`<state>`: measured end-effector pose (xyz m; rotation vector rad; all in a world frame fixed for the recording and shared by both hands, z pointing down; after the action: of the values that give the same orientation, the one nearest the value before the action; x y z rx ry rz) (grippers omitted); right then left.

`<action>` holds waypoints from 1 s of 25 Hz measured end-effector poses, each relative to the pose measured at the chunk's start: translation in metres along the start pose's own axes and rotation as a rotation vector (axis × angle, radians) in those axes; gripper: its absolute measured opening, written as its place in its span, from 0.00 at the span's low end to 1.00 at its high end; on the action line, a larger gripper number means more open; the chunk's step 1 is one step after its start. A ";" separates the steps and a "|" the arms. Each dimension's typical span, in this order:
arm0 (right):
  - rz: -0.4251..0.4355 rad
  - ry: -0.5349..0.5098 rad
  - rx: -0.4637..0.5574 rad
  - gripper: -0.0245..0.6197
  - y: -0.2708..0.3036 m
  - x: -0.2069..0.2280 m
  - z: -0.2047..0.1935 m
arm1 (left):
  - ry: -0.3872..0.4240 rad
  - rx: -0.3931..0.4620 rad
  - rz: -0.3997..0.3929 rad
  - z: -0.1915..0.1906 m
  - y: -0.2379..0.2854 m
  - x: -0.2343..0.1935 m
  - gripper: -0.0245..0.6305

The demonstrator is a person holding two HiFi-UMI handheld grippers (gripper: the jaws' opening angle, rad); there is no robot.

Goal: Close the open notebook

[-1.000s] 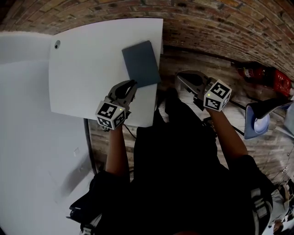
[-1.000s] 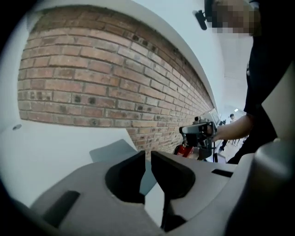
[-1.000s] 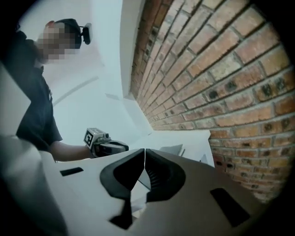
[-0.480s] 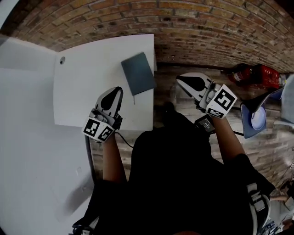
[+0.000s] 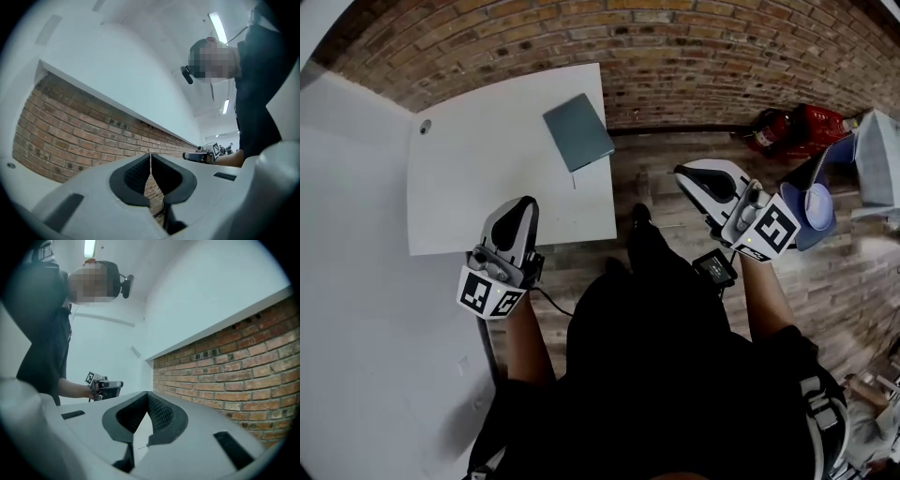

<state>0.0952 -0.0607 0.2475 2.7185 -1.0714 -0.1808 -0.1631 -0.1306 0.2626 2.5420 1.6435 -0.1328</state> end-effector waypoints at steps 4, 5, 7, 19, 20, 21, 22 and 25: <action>-0.019 -0.026 -0.008 0.05 -0.026 -0.042 -0.001 | 0.011 0.059 -0.004 -0.004 -0.035 0.027 0.07; -0.020 -0.022 -0.018 0.05 -0.033 -0.052 -0.004 | 0.010 0.066 -0.006 -0.010 -0.041 0.035 0.07; -0.021 -0.017 -0.040 0.05 -0.046 -0.070 -0.009 | 0.009 0.081 0.008 -0.019 -0.054 0.049 0.07; 0.150 -0.027 0.034 0.05 -0.126 -0.174 -0.019 | -0.003 0.041 0.022 -0.031 -0.100 0.195 0.07; 0.159 -0.027 0.022 0.05 -0.137 -0.182 -0.026 | -0.017 0.037 0.011 -0.037 -0.097 0.212 0.07; 0.166 -0.024 0.005 0.05 -0.149 -0.190 -0.034 | -0.032 0.030 -0.008 -0.043 -0.091 0.231 0.07; 0.174 -0.016 -0.016 0.05 -0.162 -0.198 -0.045 | -0.044 0.017 -0.033 -0.050 -0.086 0.252 0.07; 0.184 0.024 -0.042 0.05 -0.199 -0.217 -0.073 | -0.057 -0.036 -0.094 -0.072 -0.071 0.307 0.07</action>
<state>0.0823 0.2406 0.2777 2.5604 -1.2877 -0.1383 -0.1009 0.1856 0.2896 2.4119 1.7287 -0.1796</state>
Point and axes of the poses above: the fingertips, and each gripper's own axes: y forward along the fingers, x to its right, z out of its top, the point moved 3 cm from there along -y, backward along the fingers, and after that the axes turned 14 degrees about -x, right-handed, at the moved point
